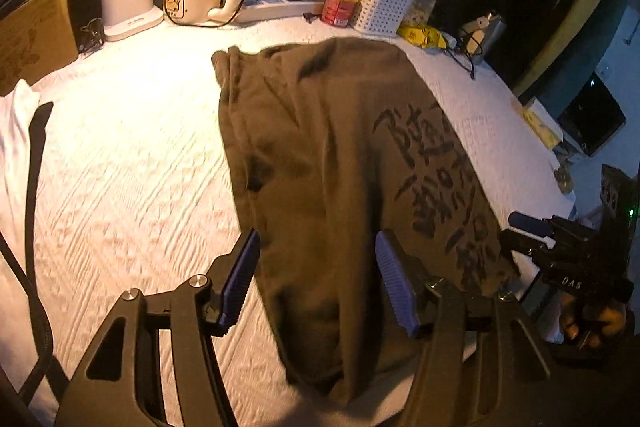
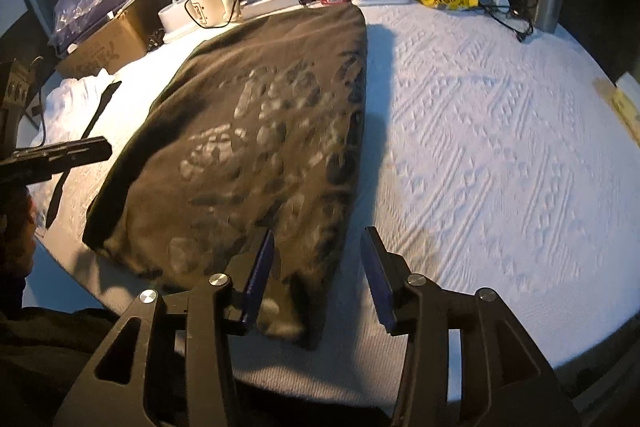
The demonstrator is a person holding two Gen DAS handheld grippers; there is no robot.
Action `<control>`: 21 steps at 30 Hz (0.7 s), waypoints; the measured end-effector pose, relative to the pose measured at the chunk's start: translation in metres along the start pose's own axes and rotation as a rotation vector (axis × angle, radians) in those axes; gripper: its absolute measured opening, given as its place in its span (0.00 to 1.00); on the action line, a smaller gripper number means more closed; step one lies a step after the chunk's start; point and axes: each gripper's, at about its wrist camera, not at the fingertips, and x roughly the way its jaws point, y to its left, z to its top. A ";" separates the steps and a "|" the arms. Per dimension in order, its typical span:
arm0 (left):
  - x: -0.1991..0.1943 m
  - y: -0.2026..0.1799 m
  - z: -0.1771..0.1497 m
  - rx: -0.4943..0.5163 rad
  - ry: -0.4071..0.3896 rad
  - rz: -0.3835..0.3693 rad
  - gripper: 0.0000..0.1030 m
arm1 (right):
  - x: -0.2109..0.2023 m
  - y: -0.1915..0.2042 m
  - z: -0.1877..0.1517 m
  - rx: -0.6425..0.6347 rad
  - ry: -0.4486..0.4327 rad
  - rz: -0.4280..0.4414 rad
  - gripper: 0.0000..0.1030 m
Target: Fold small clothes
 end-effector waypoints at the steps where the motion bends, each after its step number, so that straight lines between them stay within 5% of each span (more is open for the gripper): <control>1: 0.001 0.000 0.004 -0.005 -0.007 -0.004 0.58 | 0.001 -0.001 0.003 -0.001 -0.001 -0.002 0.47; 21: 0.039 0.001 0.067 -0.004 -0.051 -0.005 0.58 | 0.026 -0.024 0.074 -0.021 -0.042 -0.040 0.47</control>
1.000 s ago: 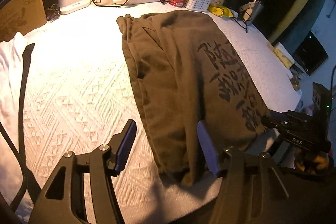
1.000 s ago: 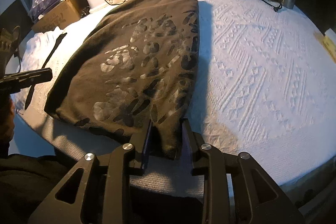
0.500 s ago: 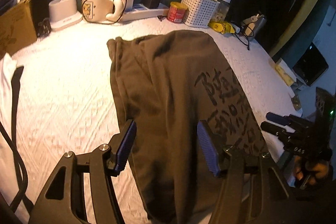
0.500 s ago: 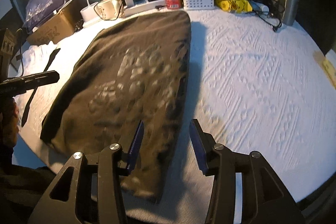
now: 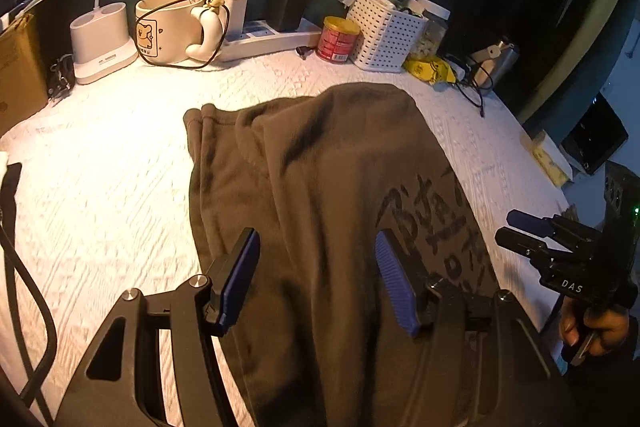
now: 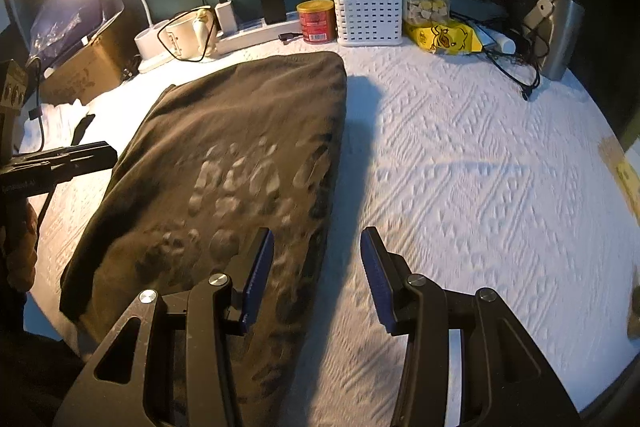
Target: Fold small clothes
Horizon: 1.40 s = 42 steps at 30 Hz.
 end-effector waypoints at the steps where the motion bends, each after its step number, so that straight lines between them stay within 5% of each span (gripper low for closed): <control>1: 0.003 0.002 0.003 -0.005 0.001 0.004 0.58 | 0.002 -0.001 0.002 0.001 0.000 0.000 0.47; 10: 0.023 0.022 0.028 -0.029 0.007 0.115 0.58 | 0.016 -0.018 0.029 0.015 -0.026 -0.019 0.47; 21: 0.046 0.064 0.047 -0.143 -0.004 0.137 0.59 | 0.024 -0.036 0.054 0.046 -0.064 -0.032 0.47; 24: 0.057 0.075 0.045 -0.174 0.018 0.108 0.59 | 0.031 -0.036 0.058 0.037 -0.053 -0.026 0.47; 29: 0.059 0.076 0.049 -0.203 0.030 0.032 0.73 | 0.043 -0.038 0.062 0.041 -0.045 -0.014 0.47; 33: 0.066 0.064 0.054 -0.203 0.083 -0.107 0.73 | 0.054 -0.038 0.068 0.041 -0.048 0.005 0.47; 42: 0.068 0.043 0.056 -0.131 0.128 -0.164 0.74 | 0.081 -0.030 0.083 0.020 -0.033 0.083 0.47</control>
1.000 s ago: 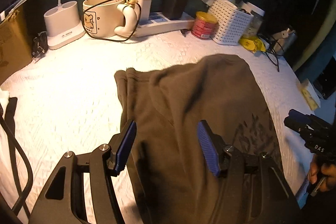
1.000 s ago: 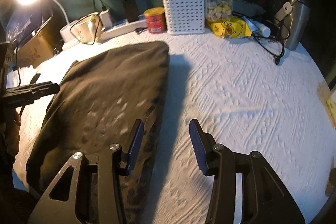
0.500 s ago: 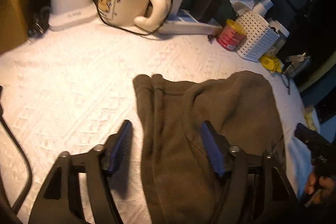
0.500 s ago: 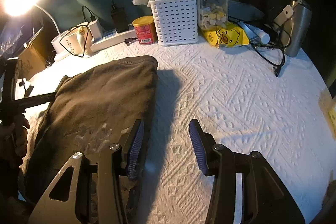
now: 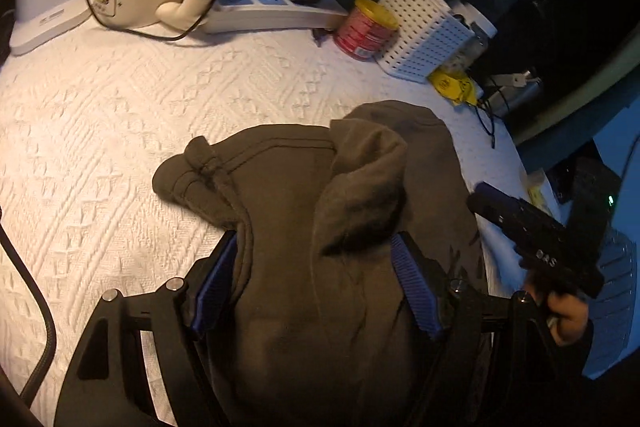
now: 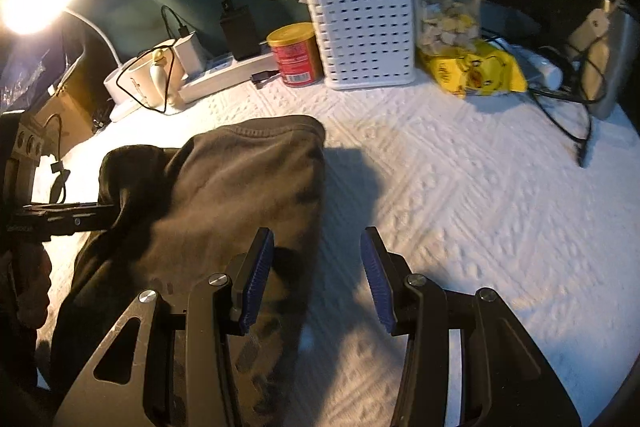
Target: Fold small clothes
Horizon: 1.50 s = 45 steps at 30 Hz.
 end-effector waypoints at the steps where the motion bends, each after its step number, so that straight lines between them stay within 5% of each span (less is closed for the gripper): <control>1: 0.000 0.001 -0.001 0.007 0.000 -0.012 0.75 | 0.003 0.001 0.001 -0.001 0.004 0.011 0.50; 3: -0.002 0.006 -0.002 0.008 -0.013 -0.054 0.76 | 0.006 0.002 0.002 -0.002 0.009 0.024 0.59; 7: -0.012 0.011 -0.007 0.008 -0.033 -0.105 0.76 | 0.013 0.003 0.001 -0.010 0.022 0.032 0.60; 10: -0.014 0.000 -0.009 0.062 -0.033 -0.108 0.88 | 0.016 0.003 -0.001 -0.010 0.029 0.029 0.60; 16: 0.011 -0.023 -0.007 0.187 0.017 0.058 0.90 | 0.025 0.000 -0.003 0.038 0.048 0.090 0.60; 19: 0.014 -0.027 -0.005 0.213 0.022 0.073 0.89 | 0.025 -0.001 -0.002 0.055 0.041 0.103 0.60; 21: 0.015 -0.030 -0.006 0.252 0.022 0.094 0.86 | 0.026 0.000 0.000 0.057 0.037 0.109 0.60; 24: 0.013 -0.034 -0.009 0.292 0.011 0.161 0.57 | 0.031 0.007 0.003 0.038 0.043 0.142 0.60; 26: 0.012 -0.030 -0.010 0.262 0.008 0.124 0.37 | 0.034 0.014 0.004 0.017 0.045 0.162 0.61; 30: 0.013 -0.039 -0.020 0.297 -0.043 0.169 0.31 | 0.040 0.030 0.004 -0.023 0.036 0.214 0.61; 36: 0.015 -0.044 -0.021 0.306 -0.058 0.189 0.25 | 0.040 0.048 0.000 -0.107 0.041 0.171 0.35; 37: 0.014 -0.044 -0.022 0.304 -0.061 0.188 0.24 | 0.040 0.047 0.000 -0.105 0.046 0.180 0.23; 45: 0.003 -0.045 -0.023 0.256 -0.117 0.147 0.23 | 0.014 0.050 -0.003 -0.079 -0.036 0.187 0.20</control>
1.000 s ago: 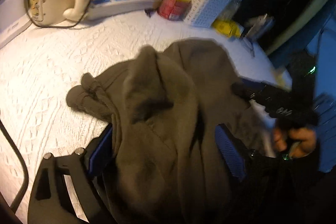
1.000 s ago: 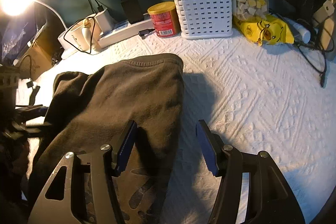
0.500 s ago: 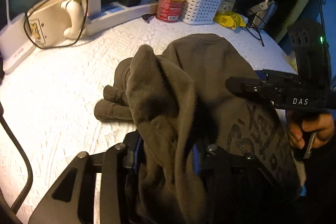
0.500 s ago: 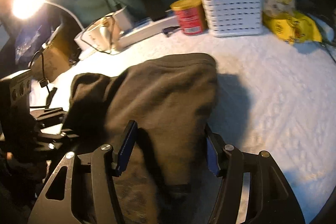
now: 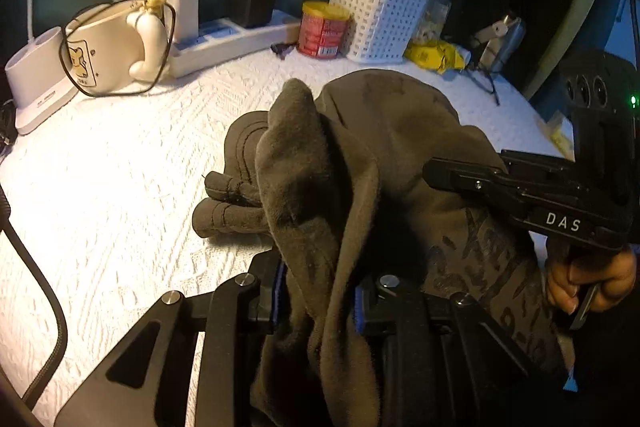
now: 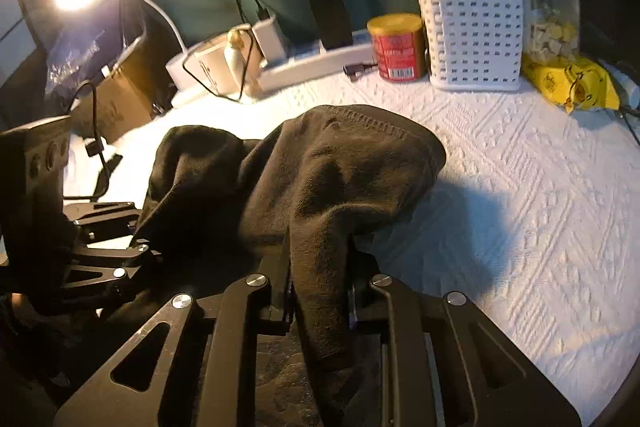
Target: Fold small clothes
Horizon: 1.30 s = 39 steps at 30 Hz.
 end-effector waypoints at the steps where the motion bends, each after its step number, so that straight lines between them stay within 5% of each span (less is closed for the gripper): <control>1: -0.003 -0.001 0.000 -0.001 -0.015 -0.005 0.23 | -0.004 0.002 0.000 -0.004 -0.008 -0.005 0.20; 19: -0.074 -0.037 -0.005 0.053 -0.215 -0.049 0.22 | -0.084 0.034 -0.006 -0.053 -0.150 -0.053 0.19; 39: -0.151 -0.070 -0.036 0.136 -0.391 -0.014 0.21 | -0.172 0.095 -0.025 -0.145 -0.321 -0.073 0.19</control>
